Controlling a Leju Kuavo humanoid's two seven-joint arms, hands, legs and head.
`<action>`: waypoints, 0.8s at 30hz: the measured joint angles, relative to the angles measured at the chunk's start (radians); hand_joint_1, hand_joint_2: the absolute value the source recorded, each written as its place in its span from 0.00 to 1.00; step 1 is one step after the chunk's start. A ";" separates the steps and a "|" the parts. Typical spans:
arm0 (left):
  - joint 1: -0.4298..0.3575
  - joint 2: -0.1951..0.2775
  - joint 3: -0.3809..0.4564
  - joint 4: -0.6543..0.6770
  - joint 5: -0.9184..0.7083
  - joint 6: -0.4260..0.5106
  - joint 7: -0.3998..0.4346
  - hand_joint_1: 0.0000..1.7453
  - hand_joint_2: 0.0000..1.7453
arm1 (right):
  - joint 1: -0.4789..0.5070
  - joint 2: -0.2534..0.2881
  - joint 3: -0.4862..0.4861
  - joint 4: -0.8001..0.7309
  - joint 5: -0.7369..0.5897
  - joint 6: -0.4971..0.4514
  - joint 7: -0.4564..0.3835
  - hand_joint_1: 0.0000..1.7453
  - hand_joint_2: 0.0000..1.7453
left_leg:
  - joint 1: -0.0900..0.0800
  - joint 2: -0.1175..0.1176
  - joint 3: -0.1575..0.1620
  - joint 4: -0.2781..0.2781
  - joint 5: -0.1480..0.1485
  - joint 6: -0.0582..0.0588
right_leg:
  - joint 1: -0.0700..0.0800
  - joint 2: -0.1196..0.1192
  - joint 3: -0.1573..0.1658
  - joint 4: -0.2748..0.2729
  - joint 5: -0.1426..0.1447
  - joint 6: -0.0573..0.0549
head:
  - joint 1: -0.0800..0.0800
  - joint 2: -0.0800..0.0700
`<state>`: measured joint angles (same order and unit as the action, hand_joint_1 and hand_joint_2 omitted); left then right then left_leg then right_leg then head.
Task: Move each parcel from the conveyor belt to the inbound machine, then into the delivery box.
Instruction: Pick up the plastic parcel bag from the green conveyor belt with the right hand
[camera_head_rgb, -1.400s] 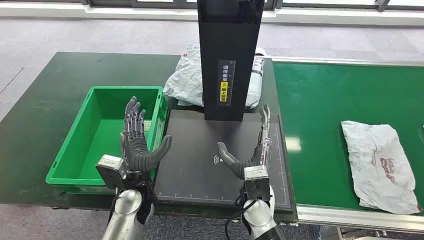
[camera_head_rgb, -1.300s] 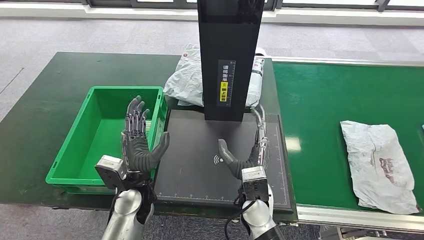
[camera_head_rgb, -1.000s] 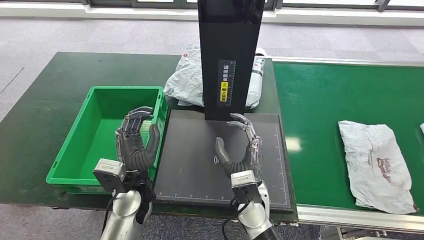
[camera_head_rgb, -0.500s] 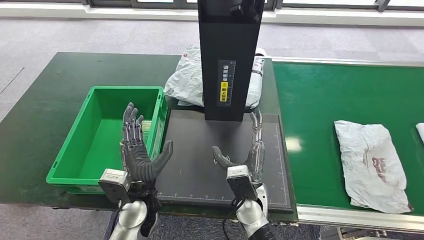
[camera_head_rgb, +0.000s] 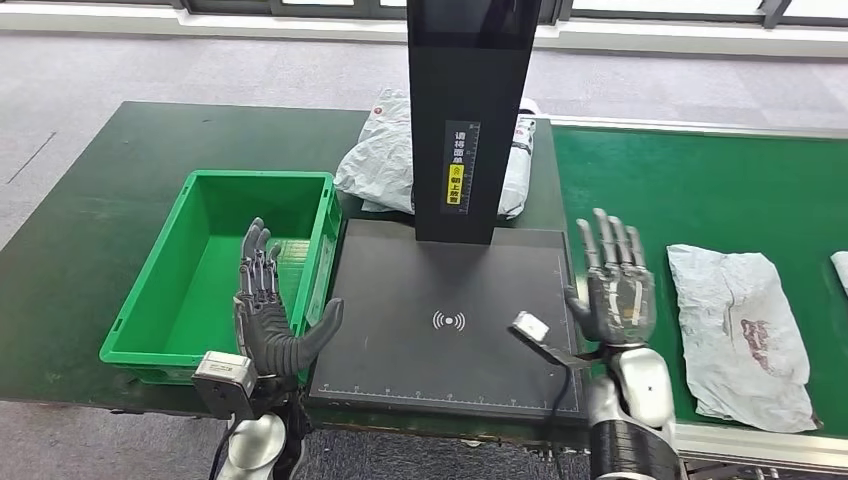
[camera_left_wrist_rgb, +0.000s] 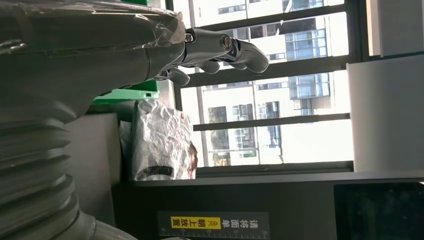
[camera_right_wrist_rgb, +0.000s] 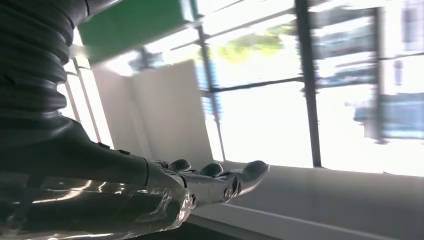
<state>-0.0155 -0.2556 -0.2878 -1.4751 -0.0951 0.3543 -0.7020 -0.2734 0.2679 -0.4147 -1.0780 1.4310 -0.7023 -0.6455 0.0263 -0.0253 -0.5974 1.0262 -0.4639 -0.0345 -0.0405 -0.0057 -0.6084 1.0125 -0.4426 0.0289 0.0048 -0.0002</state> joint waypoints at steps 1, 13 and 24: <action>0.003 0.000 0.000 -0.002 -0.001 0.003 0.000 0.00 1.00 | -0.002 0.006 -0.066 -0.002 -0.013 0.000 -0.008 0.00 1.00 | 0.000 0.000 0.000 0.000 0.000 0.000 | 0.000 0.000 0.000 0.000 0.000 0.000 | 0.000 0.000; 0.010 0.000 0.005 -0.007 -0.001 0.003 0.000 0.00 1.00 | -0.030 0.040 -0.308 -0.041 0.018 0.000 0.031 0.00 1.00 | 0.000 0.006 0.005 0.000 -0.001 -0.001 | 0.000 0.007 -0.001 0.000 0.000 0.000 | -0.001 0.000; 0.022 -0.002 0.036 -0.020 -0.007 0.003 0.000 0.00 1.00 | -0.028 -0.008 -0.385 -0.135 0.069 0.000 0.314 0.00 1.00 | 0.000 0.007 0.005 0.000 -0.002 -0.001 | 0.000 0.008 -0.002 0.000 0.000 0.000 | -0.001 0.000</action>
<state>0.0066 -0.2574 -0.2520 -1.4950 -0.1020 0.3577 -0.7019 -0.3011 0.2601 -0.7994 -1.2126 1.4996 -0.7020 -0.3312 0.0260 -0.0187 -0.5925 1.0261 -0.4658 -0.0351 -0.0407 0.0025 -0.6103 1.0126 -0.4425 0.0287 0.0042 0.0000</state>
